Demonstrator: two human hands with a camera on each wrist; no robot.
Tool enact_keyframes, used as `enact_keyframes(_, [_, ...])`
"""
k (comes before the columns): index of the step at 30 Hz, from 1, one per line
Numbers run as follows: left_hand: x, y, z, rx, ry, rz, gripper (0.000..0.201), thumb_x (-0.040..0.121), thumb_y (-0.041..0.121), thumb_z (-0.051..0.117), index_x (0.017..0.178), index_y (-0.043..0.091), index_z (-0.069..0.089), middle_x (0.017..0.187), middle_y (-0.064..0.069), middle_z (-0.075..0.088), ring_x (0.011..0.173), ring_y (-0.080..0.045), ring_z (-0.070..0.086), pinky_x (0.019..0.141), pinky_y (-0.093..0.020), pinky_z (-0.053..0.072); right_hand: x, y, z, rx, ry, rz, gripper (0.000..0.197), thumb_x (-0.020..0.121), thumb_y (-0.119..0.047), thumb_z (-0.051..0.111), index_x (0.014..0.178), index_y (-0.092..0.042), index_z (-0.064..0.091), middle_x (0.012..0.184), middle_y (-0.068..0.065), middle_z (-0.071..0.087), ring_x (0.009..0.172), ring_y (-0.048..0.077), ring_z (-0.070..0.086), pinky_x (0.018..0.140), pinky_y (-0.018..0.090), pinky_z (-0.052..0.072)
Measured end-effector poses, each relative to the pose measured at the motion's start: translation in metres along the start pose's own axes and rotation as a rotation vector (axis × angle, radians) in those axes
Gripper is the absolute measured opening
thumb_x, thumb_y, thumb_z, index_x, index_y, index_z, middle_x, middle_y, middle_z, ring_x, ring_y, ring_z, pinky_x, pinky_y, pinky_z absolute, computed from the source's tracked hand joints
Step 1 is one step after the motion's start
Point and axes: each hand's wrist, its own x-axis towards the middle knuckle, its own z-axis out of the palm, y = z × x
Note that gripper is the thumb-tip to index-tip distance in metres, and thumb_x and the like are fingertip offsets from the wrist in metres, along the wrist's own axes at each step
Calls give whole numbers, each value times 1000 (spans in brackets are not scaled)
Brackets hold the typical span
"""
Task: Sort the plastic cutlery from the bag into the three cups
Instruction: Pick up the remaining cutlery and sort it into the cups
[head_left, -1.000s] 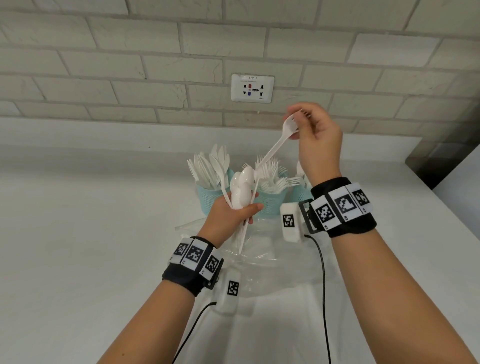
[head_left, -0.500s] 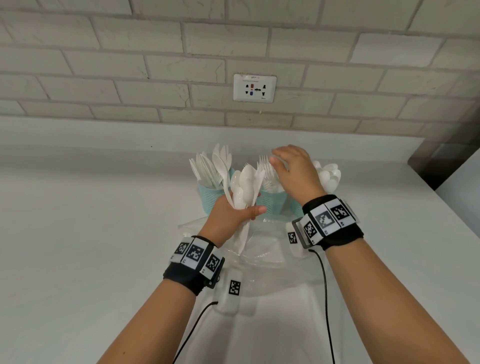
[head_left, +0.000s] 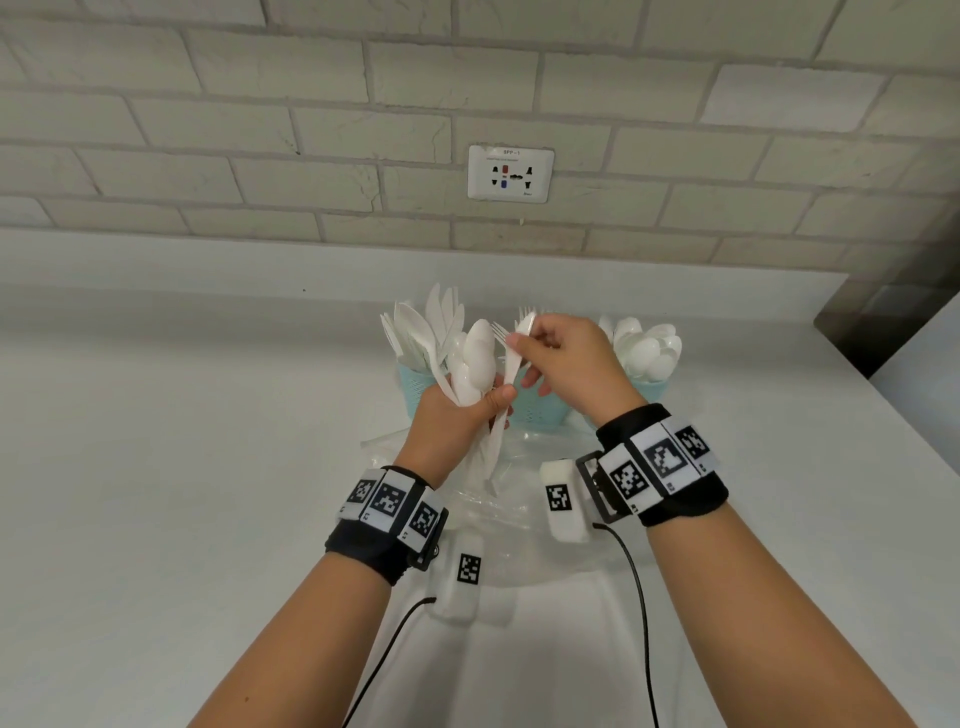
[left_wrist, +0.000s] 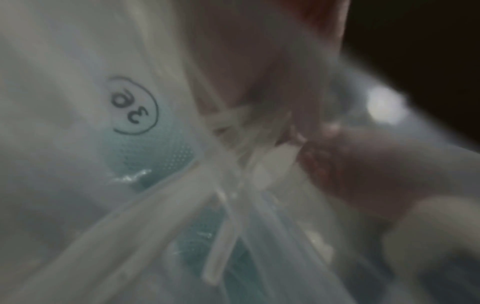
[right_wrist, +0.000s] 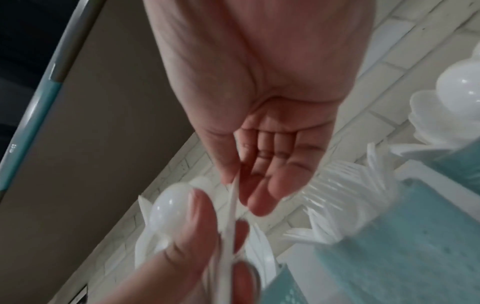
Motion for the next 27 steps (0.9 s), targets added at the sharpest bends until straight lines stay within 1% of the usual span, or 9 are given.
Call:
enact_keyframes(5, [1, -1, -9, 8, 0, -37, 14, 78, 10, 75, 74, 8, 61, 57, -1, 61, 51, -14, 59, 56, -22, 51, 13, -31, -17, 252, 349, -203, 17, 94, -20, 53, 78, -26, 55, 72, 4, 63, 56, 16, 62, 52, 25, 52])
enact_keyframes(8, [0, -3, -12, 95, -45, -34, 17, 75, 8, 77, 81, 10, 62, 62, -1, 62, 55, -13, 60, 60, -22, 52, 22, -46, -16, 353, 404, -331, 18, 95, -18, 52, 80, -28, 56, 79, 1, 64, 64, 17, 64, 60, 25, 57])
enact_keyframes(12, [-3, -6, -13, 138, -130, -25, 27, 76, 1, 73, 98, 12, 64, 75, -5, 63, 67, -12, 61, 68, -20, 52, 41, -39, 12, 182, 159, -226, 12, 94, -14, 52, 92, -19, 63, 86, -3, 64, 73, 11, 65, 70, 20, 57])
enact_keyframes(14, [-5, -8, -14, 167, -162, -34, 33, 76, 0, 73, 105, 12, 64, 82, -4, 65, 74, -10, 62, 71, -18, 52, 50, -25, 27, 48, 4, -151, 16, 93, -12, 53, 99, -10, 68, 90, -1, 68, 80, 15, 67, 81, 27, 56])
enact_keyframes(16, [-7, -10, -15, 195, -194, -50, 27, 76, 0, 73, 100, 9, 64, 85, -1, 67, 76, -7, 64, 71, -17, 52, 53, -15, 35, -128, -122, -109, 21, 91, -13, 55, 108, -9, 68, 104, 7, 70, 97, 21, 65, 96, 35, 50])
enact_keyframes(17, [-8, -10, -15, 183, -215, -59, 25, 77, -1, 72, 98, 7, 63, 84, -1, 67, 74, -4, 65, 70, -16, 52, 51, -14, 35, -191, -173, -83, 27, 92, -14, 55, 117, -10, 64, 110, 7, 68, 103, 20, 62, 101, 31, 45])
enact_keyframes(20, [-9, -12, -15, 114, -243, -89, 25, 81, -3, 68, 104, 6, 60, 86, -1, 70, 74, -7, 68, 75, -21, 56, 44, -15, 26, -165, -121, -73, 39, 92, -20, 57, 129, -11, 55, 106, 1, 62, 98, 9, 54, 95, 21, 41])
enact_keyframes(23, [-7, -13, -17, 86, -256, -71, 17, 83, -2, 66, 94, 12, 64, 88, -3, 71, 77, -13, 68, 83, -29, 56, 31, -17, 11, -3, -46, -85, 31, 89, -25, 62, 117, -11, 64, 106, 2, 67, 92, 8, 58, 94, 25, 47])
enact_keyframes(27, [-4, -13, -15, 47, -248, -57, 19, 83, -2, 66, 94, 12, 63, 87, -5, 70, 76, -13, 68, 80, -29, 57, 9, -13, -7, -59, -281, -19, 29, 79, -29, 72, 104, -14, 71, 99, -2, 71, 88, 5, 63, 86, 18, 48])
